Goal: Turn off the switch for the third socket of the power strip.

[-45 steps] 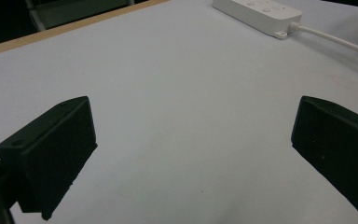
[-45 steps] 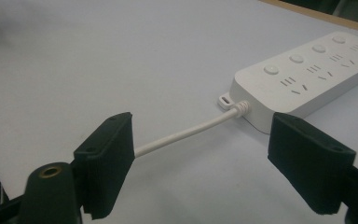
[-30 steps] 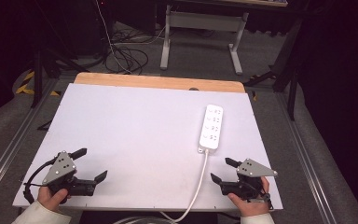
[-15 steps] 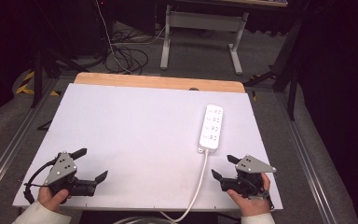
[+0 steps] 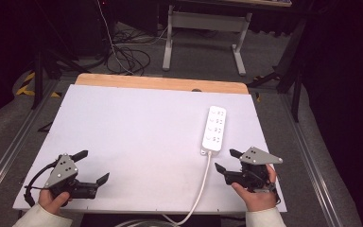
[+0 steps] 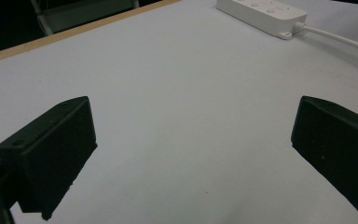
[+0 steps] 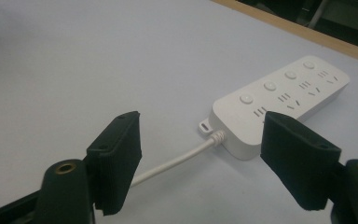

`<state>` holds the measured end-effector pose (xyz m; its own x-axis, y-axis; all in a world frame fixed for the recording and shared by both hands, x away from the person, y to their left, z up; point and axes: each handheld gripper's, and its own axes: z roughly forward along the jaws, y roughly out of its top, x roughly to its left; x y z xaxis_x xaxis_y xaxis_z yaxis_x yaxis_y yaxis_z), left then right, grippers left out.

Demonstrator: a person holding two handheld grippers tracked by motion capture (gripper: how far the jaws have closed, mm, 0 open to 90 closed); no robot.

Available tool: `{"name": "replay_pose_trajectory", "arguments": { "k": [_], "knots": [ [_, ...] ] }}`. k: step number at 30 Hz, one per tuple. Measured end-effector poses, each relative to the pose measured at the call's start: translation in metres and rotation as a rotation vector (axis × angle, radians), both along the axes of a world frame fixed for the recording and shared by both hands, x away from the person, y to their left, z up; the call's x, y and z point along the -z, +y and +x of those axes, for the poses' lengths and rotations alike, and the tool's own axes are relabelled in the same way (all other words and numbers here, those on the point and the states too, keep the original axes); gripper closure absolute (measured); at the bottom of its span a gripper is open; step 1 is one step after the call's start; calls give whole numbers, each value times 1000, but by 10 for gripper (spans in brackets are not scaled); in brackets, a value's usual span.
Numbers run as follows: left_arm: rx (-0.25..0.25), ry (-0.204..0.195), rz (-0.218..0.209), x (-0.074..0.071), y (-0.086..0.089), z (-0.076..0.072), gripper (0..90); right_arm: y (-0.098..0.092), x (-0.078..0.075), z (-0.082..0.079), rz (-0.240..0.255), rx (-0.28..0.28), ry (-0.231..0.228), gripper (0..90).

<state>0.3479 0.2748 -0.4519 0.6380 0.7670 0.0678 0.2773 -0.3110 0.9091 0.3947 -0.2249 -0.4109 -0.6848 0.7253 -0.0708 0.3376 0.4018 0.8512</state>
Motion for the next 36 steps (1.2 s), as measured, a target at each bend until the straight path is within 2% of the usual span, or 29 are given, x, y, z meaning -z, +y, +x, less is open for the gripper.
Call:
{"name": "replay_pose_trajectory", "arguments": {
  "k": [10, 22, 34, 36],
  "knots": [
    [-1, 4, -2, 0, 0, 0, 3, 0, -18, 13, 1, 3, -19, 293],
    [0, 5, -3, 1, 0, 0, 3, -5, -34, 34, 5, 17, -7, 308],
    [2, 3, 2, 1, 0, 1, 3, -5, -41, 55, -36, 34, 7, 311],
    [0, 5, 0, 1, 0, 1, 3, -5, -41, 58, -43, 29, 2, 346]
  ]
}}
